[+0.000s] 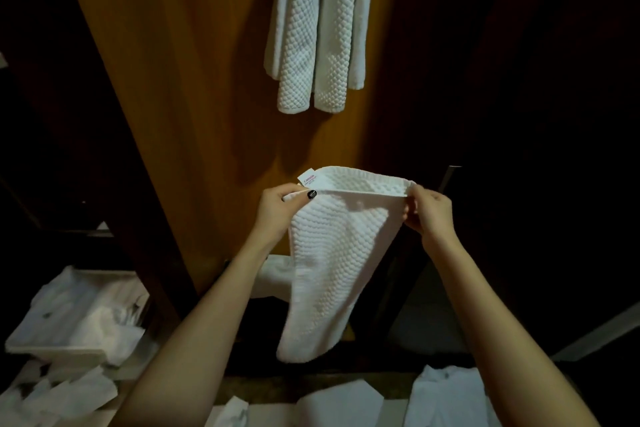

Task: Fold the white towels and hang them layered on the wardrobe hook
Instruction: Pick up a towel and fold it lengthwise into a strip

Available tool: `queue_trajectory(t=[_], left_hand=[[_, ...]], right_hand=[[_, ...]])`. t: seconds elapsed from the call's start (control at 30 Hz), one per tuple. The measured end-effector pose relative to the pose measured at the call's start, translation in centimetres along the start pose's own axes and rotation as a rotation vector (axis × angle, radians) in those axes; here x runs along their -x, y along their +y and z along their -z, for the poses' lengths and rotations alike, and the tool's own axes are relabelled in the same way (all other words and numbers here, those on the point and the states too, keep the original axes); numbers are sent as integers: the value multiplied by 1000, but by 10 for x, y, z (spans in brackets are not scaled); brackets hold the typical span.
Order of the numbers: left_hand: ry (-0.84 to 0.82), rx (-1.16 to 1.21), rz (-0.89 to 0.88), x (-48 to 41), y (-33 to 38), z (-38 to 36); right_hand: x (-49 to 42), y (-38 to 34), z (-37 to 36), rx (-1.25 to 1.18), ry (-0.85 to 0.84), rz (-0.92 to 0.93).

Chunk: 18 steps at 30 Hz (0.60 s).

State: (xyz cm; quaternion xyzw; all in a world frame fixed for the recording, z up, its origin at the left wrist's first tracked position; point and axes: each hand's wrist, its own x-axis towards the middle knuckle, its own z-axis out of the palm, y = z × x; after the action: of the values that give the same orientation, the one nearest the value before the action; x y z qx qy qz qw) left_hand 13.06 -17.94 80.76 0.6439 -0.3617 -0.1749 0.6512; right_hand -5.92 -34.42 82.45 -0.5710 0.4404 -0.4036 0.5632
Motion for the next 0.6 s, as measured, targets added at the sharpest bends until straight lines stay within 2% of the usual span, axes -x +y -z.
queue_trajectory(t=[0.1,0.17,0.23,0.3,0.4,0.47,0.6], left_hand=[[-59,-21,-21,-12,9,-2],[-102,-45,-46,-18,17,-3],[-137,-66,-79,-24,26,1],[-165,-68,-90,-29,36,13],[-234,-84,-98,-32,53,37],[-271,-134,-111,-30,63,51],[-252,-109,-101,-18,79,81]], right_hand=[[-4,17,9,294,10,91],[-4,24,7,403,-135,166],[-3,31,6,433,-328,268],[-5,31,5,494,-443,354],[-10,16,-11,616,-537,435],[-12,-1,-33,614,-588,483],[-17,-33,-85,620,-683,536]])
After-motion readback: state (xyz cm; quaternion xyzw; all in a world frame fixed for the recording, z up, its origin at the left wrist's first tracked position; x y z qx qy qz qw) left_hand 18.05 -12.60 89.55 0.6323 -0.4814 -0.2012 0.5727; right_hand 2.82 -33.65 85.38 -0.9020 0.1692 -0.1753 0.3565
